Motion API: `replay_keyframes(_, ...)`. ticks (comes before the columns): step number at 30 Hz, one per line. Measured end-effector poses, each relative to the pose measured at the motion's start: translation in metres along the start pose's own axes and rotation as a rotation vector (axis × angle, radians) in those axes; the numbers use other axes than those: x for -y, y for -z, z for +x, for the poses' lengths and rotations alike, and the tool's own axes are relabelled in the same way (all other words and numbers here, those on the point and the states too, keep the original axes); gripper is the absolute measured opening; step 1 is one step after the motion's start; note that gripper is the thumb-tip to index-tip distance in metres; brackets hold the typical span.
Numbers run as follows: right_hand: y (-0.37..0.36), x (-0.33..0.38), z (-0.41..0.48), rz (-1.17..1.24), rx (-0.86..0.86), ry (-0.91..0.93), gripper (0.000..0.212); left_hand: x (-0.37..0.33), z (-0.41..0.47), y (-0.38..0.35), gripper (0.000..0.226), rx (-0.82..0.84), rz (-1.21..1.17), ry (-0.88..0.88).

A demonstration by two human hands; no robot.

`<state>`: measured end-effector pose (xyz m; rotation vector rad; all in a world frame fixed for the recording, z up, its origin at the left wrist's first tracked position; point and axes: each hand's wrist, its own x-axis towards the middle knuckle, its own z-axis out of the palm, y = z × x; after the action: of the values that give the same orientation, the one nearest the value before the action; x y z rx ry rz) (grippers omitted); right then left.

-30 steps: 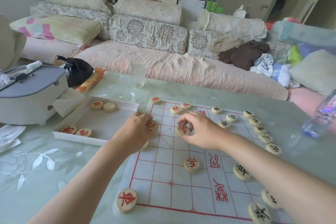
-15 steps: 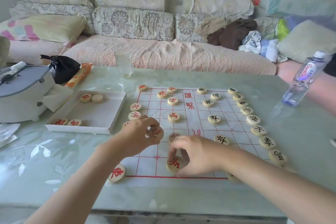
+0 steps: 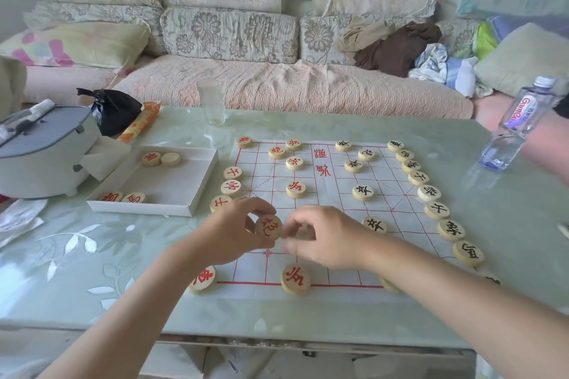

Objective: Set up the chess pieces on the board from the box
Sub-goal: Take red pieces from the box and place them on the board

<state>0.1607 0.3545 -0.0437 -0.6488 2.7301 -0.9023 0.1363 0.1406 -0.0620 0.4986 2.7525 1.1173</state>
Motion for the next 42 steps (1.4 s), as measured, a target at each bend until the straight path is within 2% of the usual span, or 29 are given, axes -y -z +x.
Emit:
replay_keyframes(2, -0.003, -0.001, 0.006, 0.104, -0.092, -0.058, 0.017, -0.005, 0.000, -0.002, 0.044, 0.011, -0.098, 0.006)
replay_keyframes(7, -0.010, 0.000, 0.013, 0.356, -0.112, -0.159, 0.021, -0.014, 0.003, -0.007, 0.042, -0.014, -0.234, 0.062)
replay_keyframes(10, -0.010, 0.000, 0.018, 0.386, -0.137, -0.162, 0.020, -0.013, 0.007, -0.005, 0.025, -0.022, -0.332, 0.144)
replay_keyframes(15, -0.014, 0.002, 0.016, 0.280, -0.116, -0.112, 0.040, -0.006, 0.008, -0.003, 0.013, -0.018, -0.482, 0.277)
replay_keyframes(19, -0.021, 0.008, 0.020, 0.109, -0.156, -0.053, 0.042, 0.002, 0.006, -0.004, 0.007, -0.012, -0.314, 0.248)
replay_keyframes(23, -0.025, 0.013, 0.021, -0.116, -0.076, -0.044, 0.039, 0.010, 0.002, 0.006, 0.004, -0.113, 0.046, 0.194)
replay_keyframes(27, -0.029, 0.013, 0.024, -0.244, 0.012, -0.034, 0.028, 0.014, -0.005, 0.014, 0.009, -0.045, 0.202, 0.158)
replay_keyframes(33, -0.027, 0.014, 0.029, -0.234, 0.021, -0.029, 0.027, 0.018, -0.004, 0.020, 0.011, -0.041, 0.236, 0.116)
replay_keyframes(37, -0.027, 0.022, 0.039, -0.183, -0.006, -0.002, 0.016, 0.025, 0.000, 0.043, 0.009, -0.139, 0.252, 0.122)
replay_keyframes(42, -0.035, 0.050, 0.075, -0.068, -0.054, 0.045, 0.019, 0.057, 0.003, 0.084, 0.010, -0.257, 0.267, 0.218)
